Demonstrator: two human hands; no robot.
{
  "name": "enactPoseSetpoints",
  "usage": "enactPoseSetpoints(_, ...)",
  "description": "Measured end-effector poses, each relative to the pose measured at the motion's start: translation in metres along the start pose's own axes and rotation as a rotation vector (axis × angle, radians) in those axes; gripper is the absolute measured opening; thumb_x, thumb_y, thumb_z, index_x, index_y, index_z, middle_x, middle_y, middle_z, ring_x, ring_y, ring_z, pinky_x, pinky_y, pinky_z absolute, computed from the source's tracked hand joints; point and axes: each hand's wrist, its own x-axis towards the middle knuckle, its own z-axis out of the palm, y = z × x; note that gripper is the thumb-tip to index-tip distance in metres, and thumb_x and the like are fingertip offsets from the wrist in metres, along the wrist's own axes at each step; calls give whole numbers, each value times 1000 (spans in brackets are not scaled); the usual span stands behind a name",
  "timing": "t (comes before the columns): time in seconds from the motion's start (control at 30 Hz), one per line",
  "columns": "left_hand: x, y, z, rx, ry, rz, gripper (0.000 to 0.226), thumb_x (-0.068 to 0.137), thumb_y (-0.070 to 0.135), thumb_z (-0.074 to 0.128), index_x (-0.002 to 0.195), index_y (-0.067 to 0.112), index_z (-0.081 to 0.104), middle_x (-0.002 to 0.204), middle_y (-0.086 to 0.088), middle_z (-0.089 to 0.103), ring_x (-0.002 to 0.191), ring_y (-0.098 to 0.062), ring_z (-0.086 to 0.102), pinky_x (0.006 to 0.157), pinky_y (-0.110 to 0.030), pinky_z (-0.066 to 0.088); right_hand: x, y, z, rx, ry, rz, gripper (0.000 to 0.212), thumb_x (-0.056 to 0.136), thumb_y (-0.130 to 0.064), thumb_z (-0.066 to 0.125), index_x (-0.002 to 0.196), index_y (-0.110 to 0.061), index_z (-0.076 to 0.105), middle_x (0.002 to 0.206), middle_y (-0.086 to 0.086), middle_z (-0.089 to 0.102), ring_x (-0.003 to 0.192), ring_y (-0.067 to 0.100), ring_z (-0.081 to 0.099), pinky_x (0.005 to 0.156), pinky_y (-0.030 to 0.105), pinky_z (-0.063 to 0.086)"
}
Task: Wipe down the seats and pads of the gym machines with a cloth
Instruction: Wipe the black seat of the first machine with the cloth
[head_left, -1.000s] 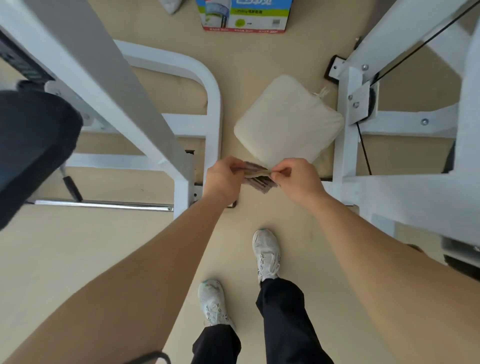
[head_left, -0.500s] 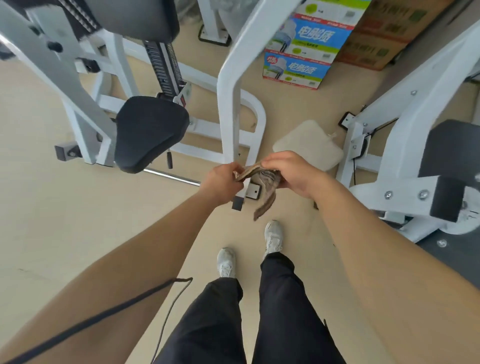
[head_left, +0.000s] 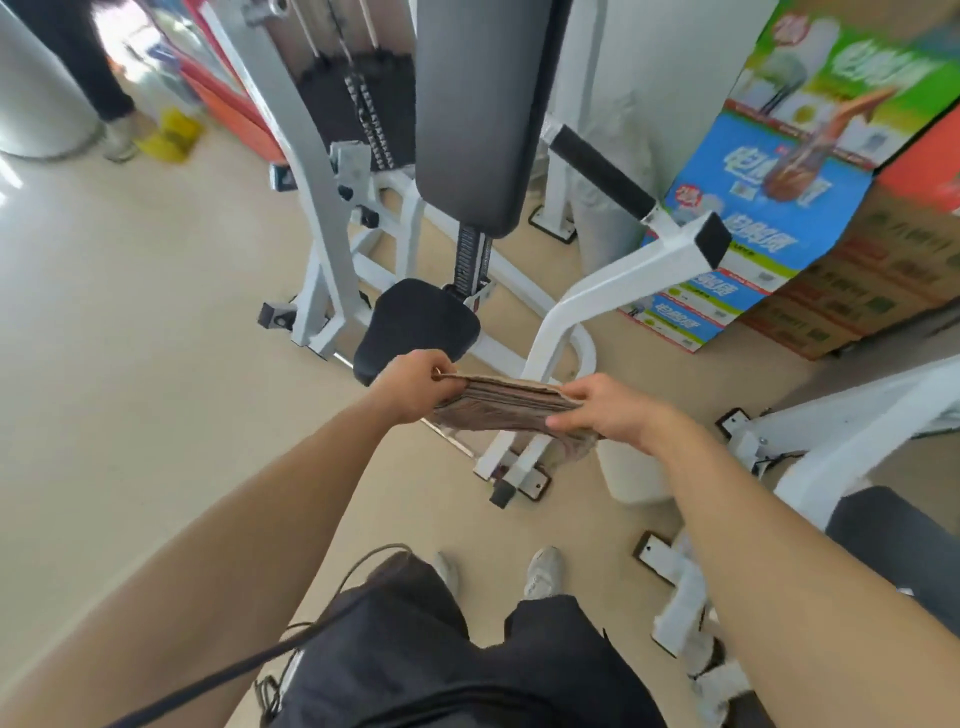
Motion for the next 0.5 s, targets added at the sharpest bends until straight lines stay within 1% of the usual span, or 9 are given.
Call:
enactPoseSetpoints(0.07, 0, -4, -15, -40, 25, 6, 14, 92, 40, 64, 89, 26, 66, 93, 4, 66, 90, -17, 63, 82, -37, 54, 6, -14, -3, -55, 5, 24, 29, 86, -34, 74, 110, -19, 76, 101, -1, 78, 100, 19, 72, 101, 42, 51)
enactPoseSetpoints(0.13, 2, -9, -29, -67, 38, -4, 13, 93, 38, 64, 90, 25, 66, 91, 5, 66, 89, -16, 63, 77, -32, 52, 14, -28, -1, -42, 36, 24, 28, 91, -34, 68, 111, -16, 75, 102, 0, 77, 99, 19, 72, 99, 40, 52)
enactPoseSetpoints(0.2, 9, -16, -43, -86, 49, -11, 13, 94, 37, 62, 92, 25, 65, 89, 6, 65, 86, -15, 63, 68, -25, 47, 24, -44, 2, -45, 54, 20, 24, 95, -32, 64, 108, -15, 75, 96, -1, 76, 92, 18, 71, 89, 34, 55)
enactPoseSetpoints(0.23, 14, -20, -51, -93, 58, -8, 12, 94, 37, 62, 92, 25, 65, 89, 6, 64, 87, -16, 63, 68, -24, 47, 31, -53, 3, -48, 70, 19, 22, 96, -32, 63, 106, -15, 74, 93, 0, 75, 88, 17, 70, 83, 33, 55)
enactPoseSetpoints(0.3, 31, -29, -68, -101, 65, -5, 12, 95, 37, 61, 94, 25, 65, 89, 7, 62, 89, -17, 62, 75, -30, 52, 49, -70, 6, -51, 111, 12, 24, 97, -30, 61, 107, -12, 73, 92, -1, 73, 87, 16, 67, 78, 30, 53)
enactPoseSetpoints(0.33, 42, -36, -75, -108, 57, -8, 13, 95, 37, 61, 95, 25, 65, 88, 8, 61, 90, -17, 61, 78, -33, 54, 60, -78, 6, -49, 129, 11, 23, 98, -29, 61, 107, -12, 72, 89, -4, 71, 85, 13, 65, 74, 27, 50)
enactPoseSetpoints(0.37, 54, -43, -84, -114, 46, -7, 13, 96, 36, 60, 95, 24, 65, 88, 8, 60, 91, -17, 61, 79, -33, 53, 71, -87, 8, -51, 143, 10, 19, 98, -28, 60, 103, -14, 72, 84, -7, 68, 82, 12, 63, 69, 24, 47)
enactPoseSetpoints(0.43, 80, -59, -100, -117, 35, 8, 13, 96, 36, 59, 94, 25, 65, 91, 6, 62, 93, -17, 61, 78, -29, 47, 96, -106, 13, -68, 173, 26, 14, 100, -28, 58, 91, -21, 67, 78, -11, 63, 78, 10, 59, 64, 22, 41)
enactPoseSetpoints(0.5, 109, -78, -116, -119, 21, 22, 13, 96, 37, 59, 94, 26, 65, 92, 6, 63, 95, -17, 61, 77, -27, 43, 123, -122, 19, -81, 212, 37, 22, 101, -27, 55, 80, -28, 61, 76, -13, 60, 74, 6, 56, 60, 20, 37)
